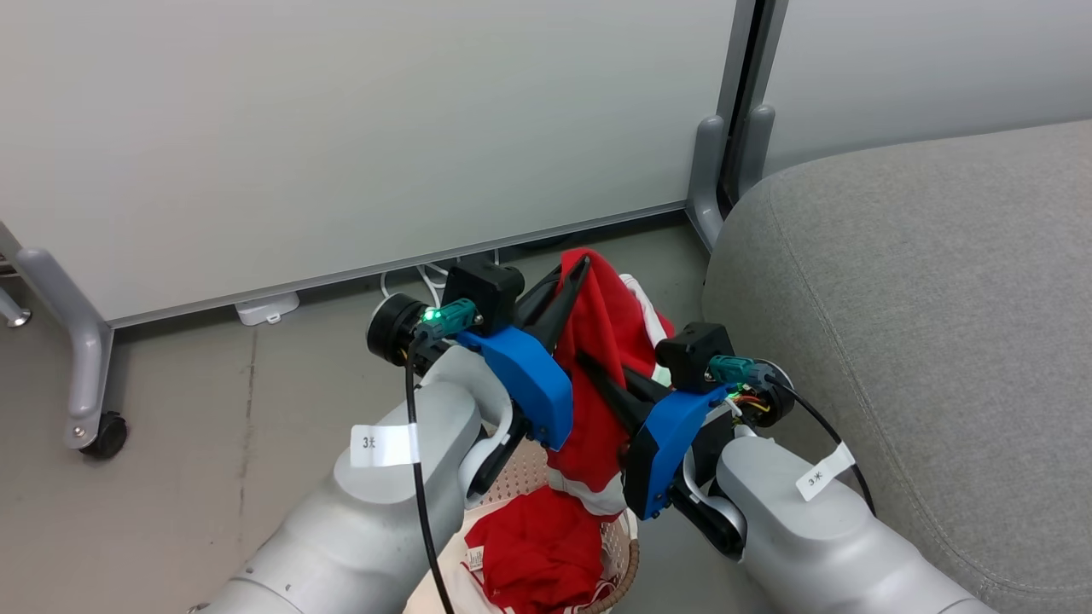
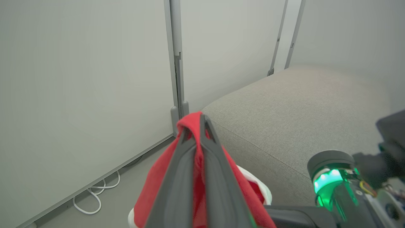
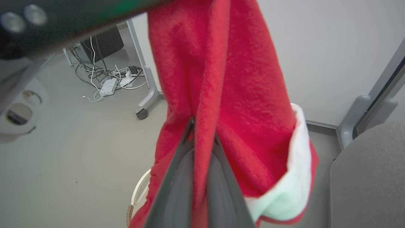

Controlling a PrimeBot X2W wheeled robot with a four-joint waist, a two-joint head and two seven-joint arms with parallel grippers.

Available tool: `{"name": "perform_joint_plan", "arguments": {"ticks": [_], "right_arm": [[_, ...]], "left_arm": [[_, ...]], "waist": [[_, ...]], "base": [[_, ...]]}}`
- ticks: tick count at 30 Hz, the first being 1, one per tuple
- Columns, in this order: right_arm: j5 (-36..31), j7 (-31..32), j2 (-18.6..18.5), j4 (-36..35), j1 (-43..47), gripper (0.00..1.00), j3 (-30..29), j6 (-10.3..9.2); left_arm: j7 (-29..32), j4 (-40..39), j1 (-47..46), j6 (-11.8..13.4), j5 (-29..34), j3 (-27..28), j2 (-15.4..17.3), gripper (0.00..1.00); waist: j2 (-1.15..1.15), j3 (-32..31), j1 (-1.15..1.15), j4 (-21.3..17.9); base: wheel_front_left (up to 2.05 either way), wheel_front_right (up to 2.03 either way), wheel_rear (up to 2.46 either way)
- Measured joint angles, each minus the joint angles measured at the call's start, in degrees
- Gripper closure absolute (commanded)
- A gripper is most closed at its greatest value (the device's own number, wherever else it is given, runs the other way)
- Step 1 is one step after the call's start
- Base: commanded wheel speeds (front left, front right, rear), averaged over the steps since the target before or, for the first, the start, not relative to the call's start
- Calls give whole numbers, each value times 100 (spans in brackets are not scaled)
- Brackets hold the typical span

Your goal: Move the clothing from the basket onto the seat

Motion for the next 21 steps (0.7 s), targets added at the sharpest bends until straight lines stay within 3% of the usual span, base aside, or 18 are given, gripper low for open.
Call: {"name": "perform_joint_plan", "arguments": {"ticks": [1, 2, 11, 21], "right_arm": [[7, -2, 0, 2, -15, 100, 12, 0], [24, -18, 0, 0, -27, 100, 18, 0], [32, -41, 0, -35, -40, 100, -21, 0], [-252, -43, -1, -196, -31, 100, -482, 0]], "left_arm": [[-1, 9, 1, 1, 2, 20, 0, 5], [-1, -15, 10, 12, 12, 91, 7, 0], [-10, -1126, 1033, 220, 731, 1060, 553, 0], [-9, -2394, 2666, 93, 1706, 2270, 1021, 0]], "waist": [[0, 5, 0, -6], [0, 9, 0, -14], [0, 66, 0, -73], [0, 173, 0, -75]], "base": [[0, 0, 0], [0, 0, 0], [0, 0, 0], [0, 0, 0]]}}
